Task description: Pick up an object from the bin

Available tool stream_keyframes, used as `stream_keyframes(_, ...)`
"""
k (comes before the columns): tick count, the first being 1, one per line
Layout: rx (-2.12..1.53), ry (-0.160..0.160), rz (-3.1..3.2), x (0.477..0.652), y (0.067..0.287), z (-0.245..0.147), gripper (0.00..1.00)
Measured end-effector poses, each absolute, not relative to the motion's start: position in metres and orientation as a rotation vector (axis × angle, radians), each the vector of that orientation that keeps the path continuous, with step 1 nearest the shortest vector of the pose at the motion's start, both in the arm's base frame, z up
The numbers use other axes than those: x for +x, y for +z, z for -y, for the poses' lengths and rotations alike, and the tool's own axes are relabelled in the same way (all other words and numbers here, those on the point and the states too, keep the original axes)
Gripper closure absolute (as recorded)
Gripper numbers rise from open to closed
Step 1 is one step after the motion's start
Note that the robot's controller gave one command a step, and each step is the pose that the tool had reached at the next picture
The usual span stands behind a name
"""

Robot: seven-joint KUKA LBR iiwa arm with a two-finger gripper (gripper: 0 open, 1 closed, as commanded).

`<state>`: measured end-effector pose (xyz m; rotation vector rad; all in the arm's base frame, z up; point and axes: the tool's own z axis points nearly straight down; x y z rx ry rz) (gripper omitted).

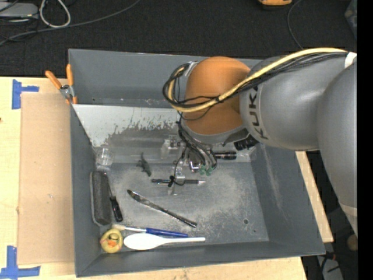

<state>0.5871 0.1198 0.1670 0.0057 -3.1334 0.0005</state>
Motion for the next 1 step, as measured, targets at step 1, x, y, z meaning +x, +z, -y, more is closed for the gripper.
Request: stream_keyframes(1, 0.000, -0.001, 3.140, 0.5890, 0.1696, -0.1190, 0.00)
